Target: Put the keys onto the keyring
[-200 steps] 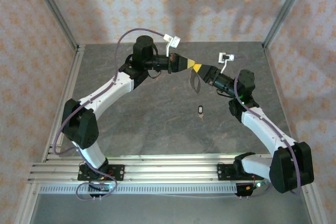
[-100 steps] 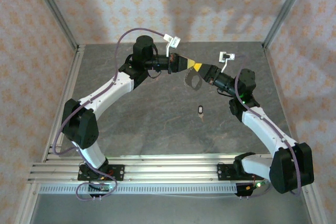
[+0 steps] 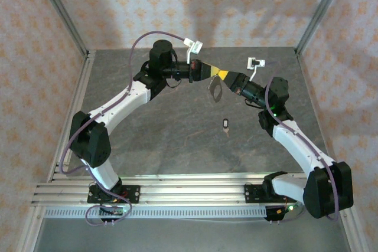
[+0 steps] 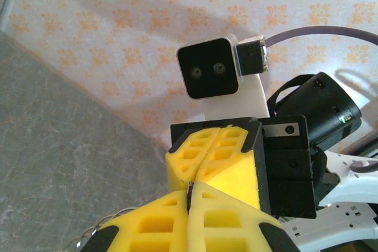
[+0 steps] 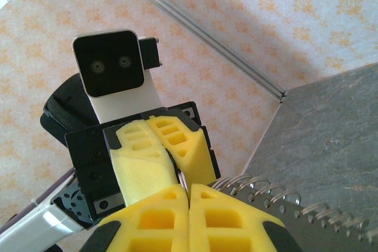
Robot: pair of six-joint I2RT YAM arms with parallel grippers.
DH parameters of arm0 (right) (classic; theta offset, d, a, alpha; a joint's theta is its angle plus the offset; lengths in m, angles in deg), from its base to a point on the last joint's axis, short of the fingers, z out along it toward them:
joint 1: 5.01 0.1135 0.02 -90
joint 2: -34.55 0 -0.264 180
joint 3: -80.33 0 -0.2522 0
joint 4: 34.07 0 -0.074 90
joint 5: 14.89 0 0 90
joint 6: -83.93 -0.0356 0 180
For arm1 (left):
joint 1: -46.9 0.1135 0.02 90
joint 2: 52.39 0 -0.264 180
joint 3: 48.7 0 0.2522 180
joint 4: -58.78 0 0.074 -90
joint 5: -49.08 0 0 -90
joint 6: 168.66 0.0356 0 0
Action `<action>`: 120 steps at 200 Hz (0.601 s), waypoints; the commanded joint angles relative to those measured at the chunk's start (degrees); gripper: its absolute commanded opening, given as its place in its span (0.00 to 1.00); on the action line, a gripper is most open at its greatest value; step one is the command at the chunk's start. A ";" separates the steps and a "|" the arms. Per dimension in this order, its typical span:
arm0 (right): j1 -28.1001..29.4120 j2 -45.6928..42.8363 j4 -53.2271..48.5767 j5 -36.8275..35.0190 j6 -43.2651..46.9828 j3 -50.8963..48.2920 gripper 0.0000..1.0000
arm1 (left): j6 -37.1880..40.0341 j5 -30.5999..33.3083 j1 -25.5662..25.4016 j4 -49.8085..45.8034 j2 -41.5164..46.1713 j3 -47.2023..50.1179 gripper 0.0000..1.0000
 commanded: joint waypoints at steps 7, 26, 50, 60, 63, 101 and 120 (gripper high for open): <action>-0.41 -2.09 2.40 -5.64 -2.27 -0.88 0.00 | -5.57 9.75 -0.64 4.70 4.99 2.13 0.28; -0.22 -2.75 4.63 -8.94 -5.22 -3.02 0.00 | -11.29 18.92 -0.75 9.51 7.64 6.48 0.48; 0.60 -3.70 6.72 -12.77 -7.64 -4.90 0.00 | -15.35 26.54 -1.58 13.87 10.43 11.69 0.53; 1.08 -4.10 6.81 -14.37 -8.17 -5.43 0.00 | -16.02 28.51 -2.26 14.14 11.04 13.09 0.53; 1.21 -4.20 6.74 -14.96 -8.29 -5.60 0.00 | -16.21 29.04 -2.42 14.29 11.17 13.44 0.53; 2.86 -5.12 8.97 -21.15 -11.58 -8.38 0.00 | -17.50 34.05 -5.81 17.58 11.00 17.24 0.50; 3.79 -4.87 9.90 -22.38 -12.43 -9.00 0.00 | -17.98 35.00 -6.87 18.65 9.75 17.60 0.45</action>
